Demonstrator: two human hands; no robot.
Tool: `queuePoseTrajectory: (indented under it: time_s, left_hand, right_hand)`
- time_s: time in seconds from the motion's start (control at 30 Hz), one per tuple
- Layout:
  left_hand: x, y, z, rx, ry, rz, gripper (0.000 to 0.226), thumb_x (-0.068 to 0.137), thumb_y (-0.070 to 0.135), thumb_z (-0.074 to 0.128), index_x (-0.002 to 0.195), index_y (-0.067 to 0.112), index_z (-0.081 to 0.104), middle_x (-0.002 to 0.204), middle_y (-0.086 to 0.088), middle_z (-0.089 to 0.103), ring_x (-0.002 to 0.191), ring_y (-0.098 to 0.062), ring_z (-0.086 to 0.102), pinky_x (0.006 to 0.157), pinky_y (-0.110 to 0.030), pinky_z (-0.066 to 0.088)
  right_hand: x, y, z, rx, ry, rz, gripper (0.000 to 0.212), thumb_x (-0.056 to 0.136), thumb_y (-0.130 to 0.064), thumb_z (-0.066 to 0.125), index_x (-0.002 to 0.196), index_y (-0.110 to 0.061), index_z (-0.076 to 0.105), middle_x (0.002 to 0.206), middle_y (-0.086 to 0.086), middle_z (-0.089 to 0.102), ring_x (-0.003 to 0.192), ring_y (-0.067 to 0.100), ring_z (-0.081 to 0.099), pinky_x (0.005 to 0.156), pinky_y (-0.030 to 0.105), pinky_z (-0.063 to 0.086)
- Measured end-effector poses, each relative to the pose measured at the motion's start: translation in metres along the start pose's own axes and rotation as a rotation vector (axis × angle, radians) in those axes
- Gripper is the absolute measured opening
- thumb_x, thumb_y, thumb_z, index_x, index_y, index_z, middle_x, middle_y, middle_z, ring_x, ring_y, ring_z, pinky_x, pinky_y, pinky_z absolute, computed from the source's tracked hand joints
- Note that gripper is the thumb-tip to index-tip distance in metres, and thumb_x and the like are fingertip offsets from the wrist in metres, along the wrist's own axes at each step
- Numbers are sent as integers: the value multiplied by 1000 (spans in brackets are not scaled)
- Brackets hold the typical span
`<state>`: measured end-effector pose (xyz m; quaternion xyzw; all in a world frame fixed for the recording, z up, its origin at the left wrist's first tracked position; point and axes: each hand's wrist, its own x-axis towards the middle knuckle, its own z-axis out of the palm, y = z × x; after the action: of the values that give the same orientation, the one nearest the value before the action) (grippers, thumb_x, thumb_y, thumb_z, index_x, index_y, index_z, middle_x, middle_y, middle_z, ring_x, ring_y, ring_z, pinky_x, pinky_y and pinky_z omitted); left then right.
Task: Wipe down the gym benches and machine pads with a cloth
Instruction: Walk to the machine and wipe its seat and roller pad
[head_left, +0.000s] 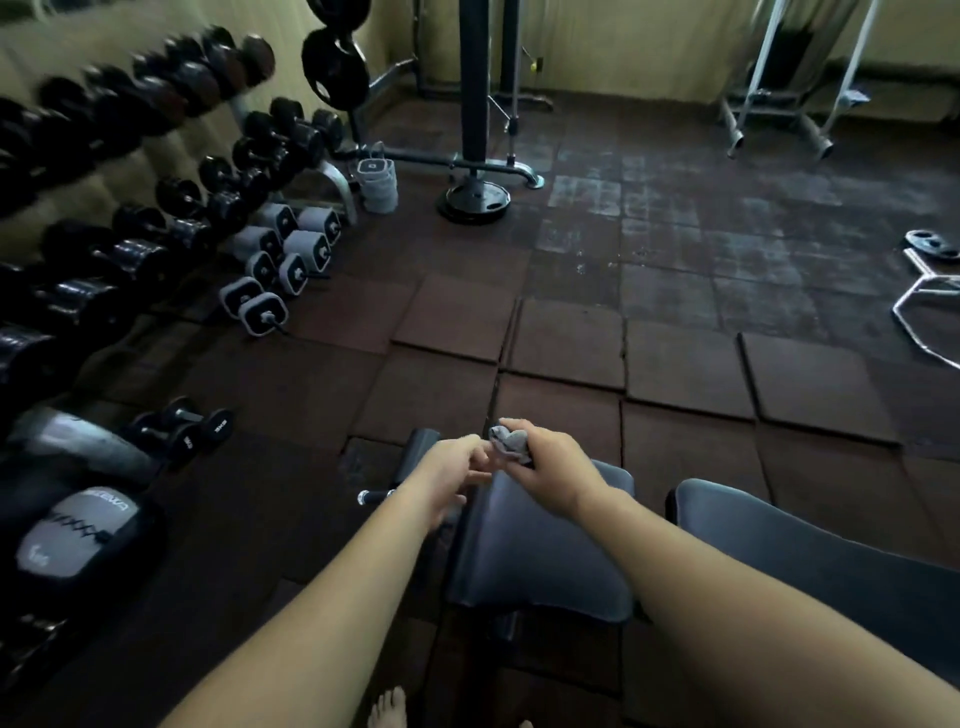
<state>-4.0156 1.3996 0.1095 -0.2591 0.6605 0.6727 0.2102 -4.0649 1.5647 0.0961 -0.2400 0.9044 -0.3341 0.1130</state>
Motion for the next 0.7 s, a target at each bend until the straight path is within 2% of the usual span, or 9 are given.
queuePoseTrajectory:
  time_s: [0.07, 0.1, 0.13, 0.2, 0.3, 0.4, 0.5, 0.6, 0.7]
  left_hand:
    - [-10, 5, -18, 139, 103, 145, 37, 88, 4, 48, 98, 20, 81, 89, 3, 75, 80, -12, 63, 58, -20, 42]
    - [-13, 7, -32, 253, 157, 214, 36, 91, 6, 51, 105, 20, 81, 91, 4, 76, 80, -8, 67, 61, -18, 48]
    - [-15, 8, -46, 387, 208, 264, 33, 92, 14, 55, 110, 22, 81, 98, 6, 78, 89, -7, 70, 74, -20, 54]
    - [-27, 10, -80, 613, 287, 303, 39, 86, 36, 58, 120, 31, 77, 117, 8, 77, 112, -12, 69, 97, -28, 53]
    - [-49, 8, -134, 831, 381, 323, 54, 86, 48, 60, 139, 35, 63, 139, 6, 65, 129, -19, 58, 106, -37, 49]
    - [-71, -9, -199, 961, 511, 354, 57, 92, 51, 64, 146, 33, 56, 147, 7, 59, 137, -19, 50, 110, -39, 45]
    - [-102, -31, -275, 1035, 627, 310, 60, 92, 53, 64, 148, 32, 53, 149, 7, 55, 140, -20, 46, 114, -44, 41]
    - [-144, -56, -353, 1043, 739, 250, 60, 92, 51, 63, 148, 33, 52, 149, 7, 54, 142, -21, 44, 114, -46, 39]
    - [-194, -82, -427, 1018, 848, 154, 55, 93, 50, 64, 145, 35, 55, 144, 5, 56, 139, -23, 44, 111, -49, 39]
  right_hand:
    - [9, -18, -3, 27, 21, -29, 32, 97, -33, 68, 124, -15, 67, 114, -1, 74, 107, 21, 67, 93, 35, 50]
    - [15, -27, -2, 40, 34, -33, 27, 97, -29, 67, 120, -16, 69, 110, -1, 75, 104, 19, 68, 92, 35, 51]
    - [22, -36, 0, 50, 47, -28, 25, 97, -28, 67, 119, -18, 71, 108, -3, 76, 103, 17, 69, 91, 33, 51]
    - [37, -58, 8, 67, 53, -11, 21, 95, -32, 68, 114, -23, 73, 100, -8, 76, 97, 9, 69, 88, 28, 52]
    - [63, -108, 25, 98, 30, -34, 13, 94, -34, 68, 104, -27, 73, 83, -15, 70, 82, 3, 63, 80, 26, 51]
    - [86, -176, 49, 92, 7, -108, 4, 95, -30, 68, 94, -28, 72, 85, -13, 71, 87, 7, 65, 78, 26, 47]
    - [107, -249, 90, 88, -40, -180, 20, 94, -32, 66, 74, -30, 64, 77, -16, 69, 84, 9, 66, 77, 30, 49]
    - [120, -333, 148, 138, -123, -247, 22, 94, -35, 67, 76, -24, 66, 76, -11, 70, 77, 6, 65, 75, 33, 52]
    - [122, -422, 214, 175, -210, -329, 36, 95, -36, 68, 68, -16, 54, 62, -8, 59, 60, 9, 55, 61, 34, 44]
